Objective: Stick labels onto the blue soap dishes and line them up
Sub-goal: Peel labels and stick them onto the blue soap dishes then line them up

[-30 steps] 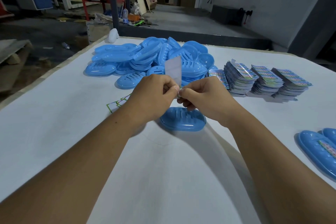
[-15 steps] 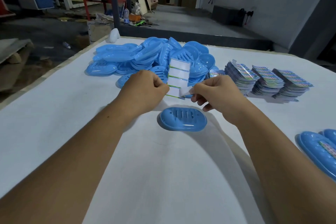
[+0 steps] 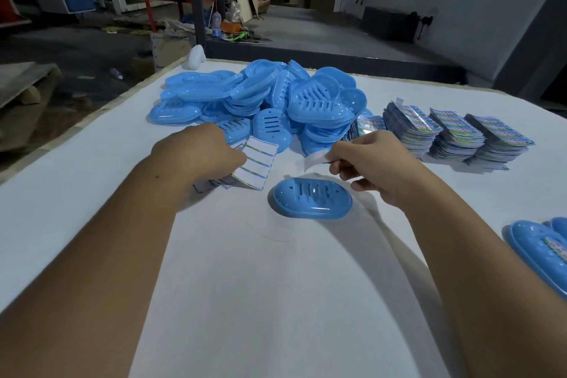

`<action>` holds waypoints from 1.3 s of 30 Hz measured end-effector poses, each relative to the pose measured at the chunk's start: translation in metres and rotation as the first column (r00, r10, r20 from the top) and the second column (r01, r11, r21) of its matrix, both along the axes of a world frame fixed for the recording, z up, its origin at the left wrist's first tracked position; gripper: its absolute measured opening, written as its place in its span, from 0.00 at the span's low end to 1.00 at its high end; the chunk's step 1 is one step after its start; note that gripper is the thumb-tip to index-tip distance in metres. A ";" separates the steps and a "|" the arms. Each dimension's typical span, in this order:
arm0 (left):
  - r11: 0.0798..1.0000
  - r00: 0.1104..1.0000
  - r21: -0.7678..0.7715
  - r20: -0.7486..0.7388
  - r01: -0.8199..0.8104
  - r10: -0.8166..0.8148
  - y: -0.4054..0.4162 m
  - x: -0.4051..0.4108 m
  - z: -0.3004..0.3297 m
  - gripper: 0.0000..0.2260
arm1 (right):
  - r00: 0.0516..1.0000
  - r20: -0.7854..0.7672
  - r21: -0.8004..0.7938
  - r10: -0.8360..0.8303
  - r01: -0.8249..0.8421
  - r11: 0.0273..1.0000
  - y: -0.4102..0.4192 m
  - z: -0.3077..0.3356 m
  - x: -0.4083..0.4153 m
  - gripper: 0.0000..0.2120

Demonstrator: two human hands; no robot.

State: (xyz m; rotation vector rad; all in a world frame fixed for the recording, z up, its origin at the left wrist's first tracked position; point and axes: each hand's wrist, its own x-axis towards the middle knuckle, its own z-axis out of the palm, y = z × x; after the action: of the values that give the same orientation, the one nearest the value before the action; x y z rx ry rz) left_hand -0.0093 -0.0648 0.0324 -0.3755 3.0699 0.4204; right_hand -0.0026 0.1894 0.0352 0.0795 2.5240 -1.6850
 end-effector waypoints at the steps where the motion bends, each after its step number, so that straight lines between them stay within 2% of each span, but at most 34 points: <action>1: 1.000 1.000 -0.019 0.020 -0.004 0.004 -0.002 0.001 0.001 0.15 | 1.000 0.000 0.004 0.003 -0.003 1.000 0.000 0.000 0.000 0.10; 6: 0.989 0.997 -0.139 0.057 -0.041 0.049 -0.008 0.006 0.005 0.13 | 1.000 -0.007 0.025 0.014 -0.014 1.000 -0.003 -0.001 0.001 0.07; 12: 0.966 0.997 -0.249 -0.002 -0.072 0.073 -0.007 0.015 0.010 0.11 | 0.999 -0.042 0.055 0.008 -0.006 0.998 -0.008 -0.005 0.001 0.09; 14: 0.991 0.993 -0.121 -0.111 -0.050 0.036 0.002 0.015 0.012 0.10 | 0.997 -0.076 0.057 0.000 0.004 0.998 -0.011 -0.007 0.000 0.09; 16: 0.989 0.972 0.140 -0.233 0.047 -0.013 0.018 0.016 0.013 0.09 | 0.991 -0.131 0.073 -0.002 0.012 0.997 -0.015 -0.009 0.000 0.09; 18: 0.917 0.951 0.359 -0.302 0.173 -0.061 0.039 0.019 0.011 0.09 | 0.981 -0.195 0.100 -0.004 0.024 0.995 -0.018 -0.011 0.000 0.10; 20: 0.829 0.949 0.501 -0.296 0.249 -0.107 0.055 0.023 0.007 0.11 | 0.969 -0.248 0.115 -0.004 0.034 0.993 -0.021 -0.012 0.000 0.10; 23: 0.716 0.960 0.650 -0.257 0.255 -0.108 0.063 0.024 0.000 0.09 | 0.953 -0.304 0.129 0.007 0.033 0.991 -0.022 -0.012 0.000 0.09; 28: 0.648 0.969 0.727 -0.232 0.228 -0.080 0.065 0.023 -0.005 0.06 | 0.937 -0.349 0.132 0.023 0.025 0.991 -0.023 -0.013 0.001 0.05; 39: 0.675 0.969 0.706 -0.240 0.215 -0.057 0.065 0.022 -0.007 0.06 | 0.936 -0.349 0.176 0.044 0.020 0.984 -0.022 -0.013 0.001 0.07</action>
State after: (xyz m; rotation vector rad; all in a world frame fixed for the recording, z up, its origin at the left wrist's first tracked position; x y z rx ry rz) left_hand 0.0123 0.0007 0.0258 -0.0593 2.7278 1.6771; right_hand -0.0020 0.1678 0.0217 -0.2468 2.9210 -1.5857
